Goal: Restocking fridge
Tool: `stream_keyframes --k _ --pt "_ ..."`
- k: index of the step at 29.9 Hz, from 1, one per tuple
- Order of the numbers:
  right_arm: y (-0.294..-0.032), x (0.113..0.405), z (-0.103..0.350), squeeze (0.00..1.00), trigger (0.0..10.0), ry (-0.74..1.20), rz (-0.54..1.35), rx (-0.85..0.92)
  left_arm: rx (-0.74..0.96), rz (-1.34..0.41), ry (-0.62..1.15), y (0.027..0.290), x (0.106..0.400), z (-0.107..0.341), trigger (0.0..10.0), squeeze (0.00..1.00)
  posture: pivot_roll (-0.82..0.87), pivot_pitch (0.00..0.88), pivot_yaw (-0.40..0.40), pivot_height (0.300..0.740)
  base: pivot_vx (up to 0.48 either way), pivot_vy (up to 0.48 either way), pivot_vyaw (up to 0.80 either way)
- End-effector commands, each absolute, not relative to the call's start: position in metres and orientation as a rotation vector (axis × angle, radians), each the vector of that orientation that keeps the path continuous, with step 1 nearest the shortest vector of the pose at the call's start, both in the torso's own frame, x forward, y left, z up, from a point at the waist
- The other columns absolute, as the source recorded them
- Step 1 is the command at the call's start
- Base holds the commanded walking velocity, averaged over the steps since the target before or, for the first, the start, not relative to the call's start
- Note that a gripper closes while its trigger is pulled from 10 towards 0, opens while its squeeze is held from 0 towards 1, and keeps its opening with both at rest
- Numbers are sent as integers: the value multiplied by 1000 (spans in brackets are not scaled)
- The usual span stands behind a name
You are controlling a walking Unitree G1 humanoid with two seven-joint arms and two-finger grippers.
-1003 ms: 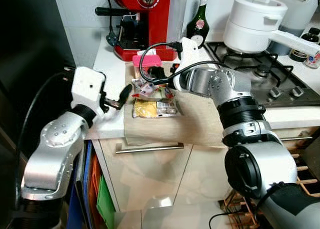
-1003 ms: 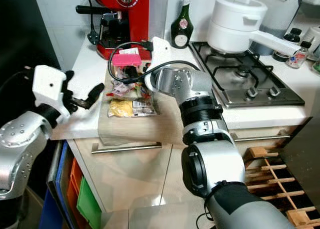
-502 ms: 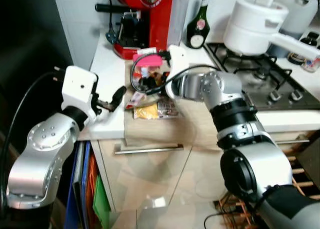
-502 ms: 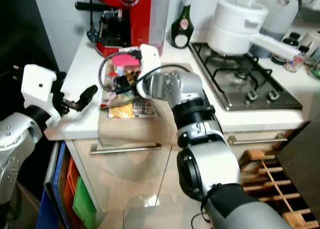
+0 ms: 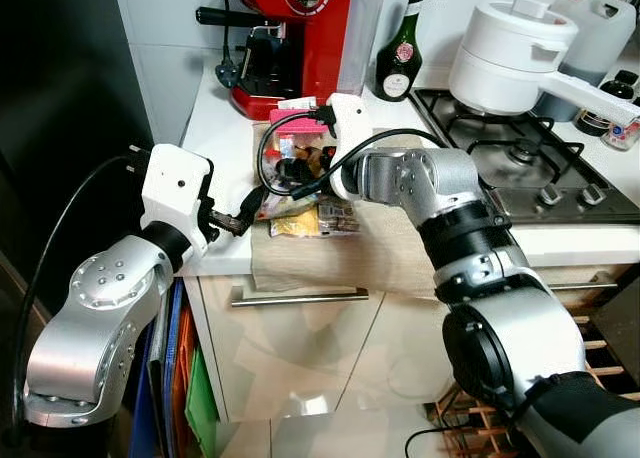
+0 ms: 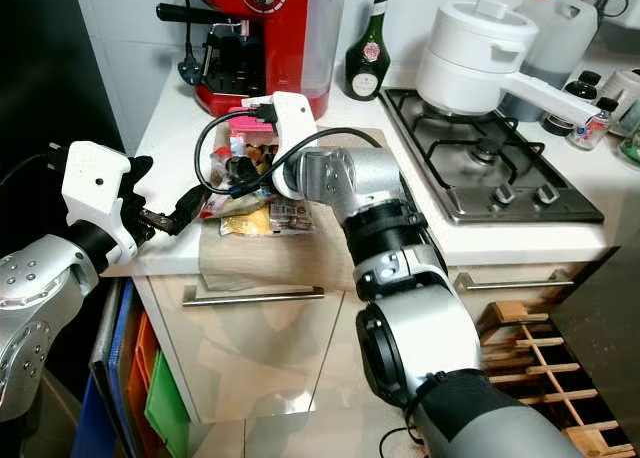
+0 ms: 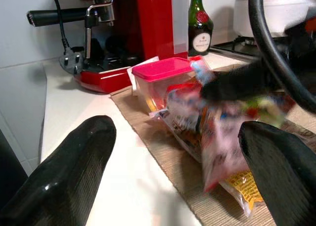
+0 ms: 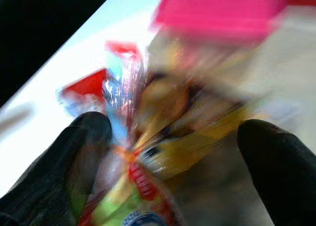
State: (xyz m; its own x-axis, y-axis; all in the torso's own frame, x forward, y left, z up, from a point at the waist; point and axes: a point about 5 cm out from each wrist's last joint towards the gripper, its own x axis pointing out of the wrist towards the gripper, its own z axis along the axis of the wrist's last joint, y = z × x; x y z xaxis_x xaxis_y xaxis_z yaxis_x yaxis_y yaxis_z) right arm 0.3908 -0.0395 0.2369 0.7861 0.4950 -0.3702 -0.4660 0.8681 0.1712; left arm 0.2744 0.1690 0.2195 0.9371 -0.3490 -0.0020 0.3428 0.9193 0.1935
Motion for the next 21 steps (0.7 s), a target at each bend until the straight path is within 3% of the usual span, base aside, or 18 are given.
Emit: stream_keyframes --k 1,8,12,21 --pt "-58 398 255 0 10000 257 442 27 186 -349 -19 165 275 216 10000 0 1 0 -79 740 0 0 0" --pt "-62 394 260 0 10000 119 421 -20 175 -358 -27 161 277 220 10000 0 -8 0 -61 740 0 0 0" --pt "-60 386 250 0 10000 70 413 55 160 -353 -15 152 285 220 10000 0 -8 0 -49 740 0 0 0" --pt "-87 368 262 0 10000 -259 187 5 154 -287 17 133 315 233 10000 0 -37 0 1 740 0 0 0"
